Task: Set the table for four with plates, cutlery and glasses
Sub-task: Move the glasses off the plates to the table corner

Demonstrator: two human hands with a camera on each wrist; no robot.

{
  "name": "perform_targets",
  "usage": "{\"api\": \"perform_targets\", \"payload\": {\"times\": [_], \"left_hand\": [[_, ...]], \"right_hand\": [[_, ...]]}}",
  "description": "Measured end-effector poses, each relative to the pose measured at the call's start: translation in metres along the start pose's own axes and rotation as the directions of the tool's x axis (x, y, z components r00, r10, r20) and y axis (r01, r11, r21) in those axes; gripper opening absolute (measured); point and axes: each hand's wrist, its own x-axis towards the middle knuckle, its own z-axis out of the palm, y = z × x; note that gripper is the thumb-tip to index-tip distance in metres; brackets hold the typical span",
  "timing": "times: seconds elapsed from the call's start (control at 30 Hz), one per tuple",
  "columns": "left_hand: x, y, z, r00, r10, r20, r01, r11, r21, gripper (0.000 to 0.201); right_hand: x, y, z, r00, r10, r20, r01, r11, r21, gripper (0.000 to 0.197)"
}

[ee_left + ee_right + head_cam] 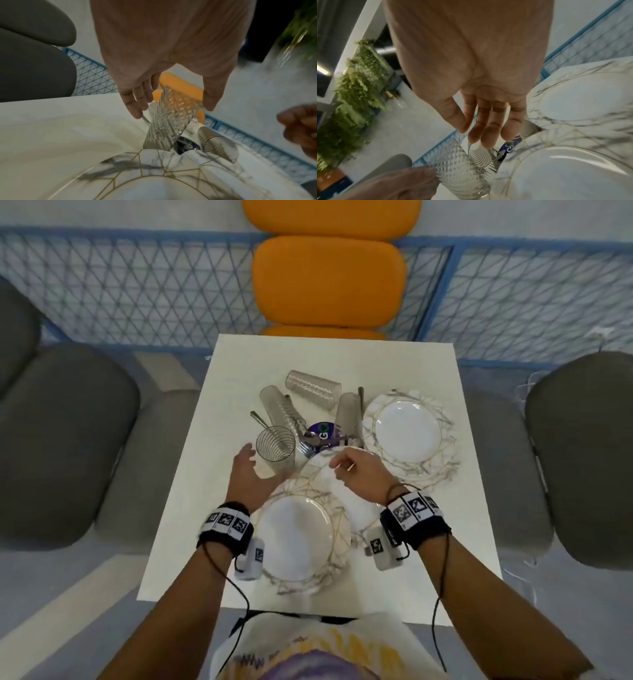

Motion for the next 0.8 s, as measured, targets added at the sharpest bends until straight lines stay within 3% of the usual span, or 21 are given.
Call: {"api": "perform_targets", "payload": {"times": [0.1,0.23,0.37,0.47,0.53,0.6,0.8], "left_hand": [[0.018,0.011,0.005,1.000,-0.008,-0.009,0.008,1.000,0.022,0.115],[0.034,0.018,0.014,1.000,0.014,-0.013,-0.014,1.000,-0.004,0.089],[0.050,0.017,0.019,0.999,0.032,0.005,-0.031,0.999,-0.025,0.085],[0.051,0.019,0.022,0.999,0.032,0.011,-0.031,0.999,-0.042,0.091],[0.053,0.020,0.022,1.000,0.022,0.014,-0.021,0.999,-0.047,0.093],[0.055,0.018,0.022,1.000,0.022,0.018,-0.021,0.999,-0.048,0.092],[0.056,0.022,0.018,0.998,0.066,-0.014,-0.067,0.995,-0.074,0.089]], "right_hand": [[0.034,-0.003,-0.008,0.999,-0.046,0.006,0.046,0.994,-0.097,0.017],[0.084,0.006,-0.015,0.998,-0.004,-0.063,-0.011,0.969,-0.245,0.027],[0.120,0.020,-0.010,0.968,0.140,-0.210,-0.227,0.849,-0.478,0.060],[0.134,0.029,0.002,0.923,0.262,-0.283,-0.371,0.803,-0.466,0.097],[0.143,0.034,0.012,0.894,0.291,-0.339,-0.425,0.788,-0.444,0.107],[0.146,0.038,0.022,0.875,0.283,-0.394,-0.447,0.786,-0.428,0.107],[0.146,0.033,0.026,0.801,0.248,-0.544,-0.422,0.880,-0.221,0.081]]}}
